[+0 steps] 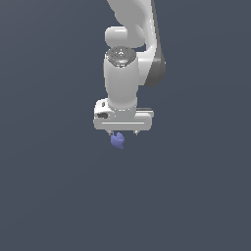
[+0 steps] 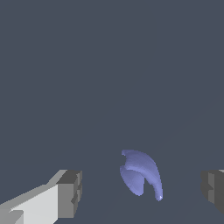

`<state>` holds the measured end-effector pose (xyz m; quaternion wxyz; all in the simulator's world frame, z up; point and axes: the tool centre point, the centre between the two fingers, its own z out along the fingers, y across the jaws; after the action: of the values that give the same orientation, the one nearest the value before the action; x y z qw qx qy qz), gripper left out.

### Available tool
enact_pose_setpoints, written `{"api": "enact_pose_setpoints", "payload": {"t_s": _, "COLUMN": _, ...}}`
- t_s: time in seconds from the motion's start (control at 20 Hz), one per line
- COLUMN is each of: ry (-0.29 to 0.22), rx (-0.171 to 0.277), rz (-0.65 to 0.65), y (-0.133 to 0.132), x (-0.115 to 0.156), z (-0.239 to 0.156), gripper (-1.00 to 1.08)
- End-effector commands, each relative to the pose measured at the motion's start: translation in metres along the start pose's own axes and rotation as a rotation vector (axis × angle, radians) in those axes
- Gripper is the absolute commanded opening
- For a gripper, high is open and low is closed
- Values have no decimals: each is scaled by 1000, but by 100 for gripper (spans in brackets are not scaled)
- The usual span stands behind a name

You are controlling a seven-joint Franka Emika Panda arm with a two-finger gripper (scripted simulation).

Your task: Pick up the object and move it to a goal position.

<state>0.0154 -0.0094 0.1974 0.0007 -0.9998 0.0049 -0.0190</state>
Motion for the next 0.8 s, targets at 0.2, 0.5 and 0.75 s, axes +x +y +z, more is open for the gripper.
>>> {"api": "enact_pose_setpoints", "payload": {"t_s": 0.2, "ry": 0, "rx": -1, "rz": -9, "y": 0, "x": 0, "z": 0, "gripper": 100}}
{"api": "enact_pose_setpoints", "payload": {"t_s": 0.5, "ry": -3, "rx": -2, "rz": -59, "y": 3, "x": -4, "z": 6, "gripper": 100}}
{"api": "enact_pose_setpoints", "payload": {"t_s": 0.75, "ry": -7, "rx": -3, "rz": -133, "y": 7, "x": -9, "z": 15, "gripper": 100}}
